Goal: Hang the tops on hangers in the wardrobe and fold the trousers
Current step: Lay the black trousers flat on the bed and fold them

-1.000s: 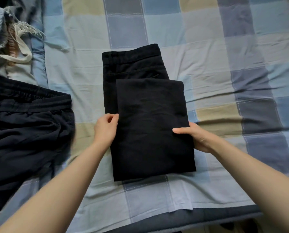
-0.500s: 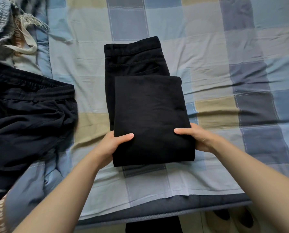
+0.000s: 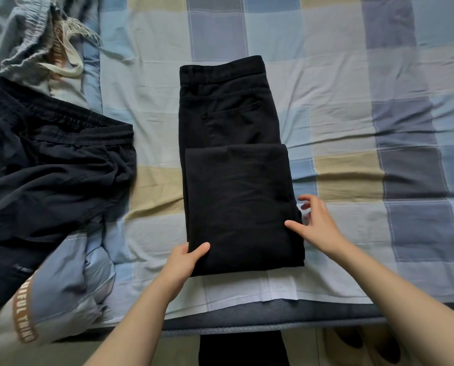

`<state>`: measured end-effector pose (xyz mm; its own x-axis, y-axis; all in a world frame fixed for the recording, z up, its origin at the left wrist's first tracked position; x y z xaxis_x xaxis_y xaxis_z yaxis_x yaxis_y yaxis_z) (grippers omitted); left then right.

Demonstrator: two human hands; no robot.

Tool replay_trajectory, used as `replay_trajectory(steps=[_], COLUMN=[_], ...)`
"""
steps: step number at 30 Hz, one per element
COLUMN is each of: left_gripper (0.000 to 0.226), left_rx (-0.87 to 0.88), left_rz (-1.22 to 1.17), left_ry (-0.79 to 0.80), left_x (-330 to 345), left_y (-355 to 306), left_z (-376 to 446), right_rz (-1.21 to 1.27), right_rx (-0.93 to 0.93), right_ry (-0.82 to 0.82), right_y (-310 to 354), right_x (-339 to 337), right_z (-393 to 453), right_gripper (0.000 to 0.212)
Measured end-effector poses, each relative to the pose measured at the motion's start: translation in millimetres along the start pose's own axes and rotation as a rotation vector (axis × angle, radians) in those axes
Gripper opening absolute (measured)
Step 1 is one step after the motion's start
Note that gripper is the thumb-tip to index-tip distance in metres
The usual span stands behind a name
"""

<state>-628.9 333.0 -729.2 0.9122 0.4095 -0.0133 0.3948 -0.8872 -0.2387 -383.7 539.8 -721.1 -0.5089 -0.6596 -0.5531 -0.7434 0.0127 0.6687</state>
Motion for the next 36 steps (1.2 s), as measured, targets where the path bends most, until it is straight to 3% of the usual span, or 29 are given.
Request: replay_trajectory(steps=[3, 7, 9, 12, 14, 16, 18, 20, 21, 24, 28, 34, 36], left_gripper=[0.03, 0.041, 0.028, 0.011, 0.022, 0.042, 0.05, 0.044, 0.042, 0.047, 0.036, 0.031, 0.053], left_rx=[-0.001, 0.003, 0.007, 0.061, 0.113, 0.114, 0.069, 0.023, 0.004, -0.01, 0.01, -0.008, -0.025], left_rz=[-0.141, -0.331, -0.289, -0.102, -0.028, -0.018, -0.102, -0.098, -0.049, 0.025, 0.048, -0.011, -0.043], left_ry=[0.125, 0.162, 0.07, -0.203, -0.396, -0.49, -0.449, -0.362, -0.314, -0.205, -0.196, -0.148, -0.118], left_x=[1, -1, -3, -9, -12, -15, -18, -20, -21, -21, -25, -17, -16], left_y=[11, 28, 31, 26, 18, 14, 12, 8, 7, 1, -7, 10, 19], left_z=[-4, -3, 1, 5, 3, 2, 4, 9, 12, 16, 4, -51, -75], right_rz=[0.154, 0.161, 0.166, 0.026, -0.029, 0.026, 0.046, 0.137, 0.203, 0.331, 0.235, 0.078, 0.075], right_rx=[0.022, -0.02, -0.007, -0.004, 0.014, 0.072, 0.16, 0.273, 0.321, 0.329, 0.227, 0.188, 0.189], right_ry=[0.056, -0.026, 0.004, 0.134, 0.166, 0.123, -0.03, -0.159, -0.144, 0.02, 0.021, 0.124, 0.155], right_y=[9, 13, 9, 2, -2, -8, -13, -16, -17, -12, 10, 32, 39], right_x=[11, 11, 14, 28, 35, 37, 32, 27, 31, 44, 34, 16, 9], right_z=[6, 2, -1, -1, -1, 2, -1, -7, -10, -15, -22, -75, -103], right_gripper=[0.042, 0.031, 0.027, 0.018, 0.023, 0.027, 0.037, 0.067, 0.072, 0.049, 0.033, 0.047, 0.063])
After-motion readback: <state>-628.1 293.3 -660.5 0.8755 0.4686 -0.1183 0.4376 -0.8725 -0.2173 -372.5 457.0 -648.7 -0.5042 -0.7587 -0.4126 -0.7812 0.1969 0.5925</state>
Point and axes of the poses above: each hand's wrist, its own z-axis towards the middle knuckle, its own x-axis out of the palm, y = z × x, the point moved 5 cm from there along z, towards the middle knuckle, and after that the axes turned 12 degrees about -x, right-handed, at the moved point
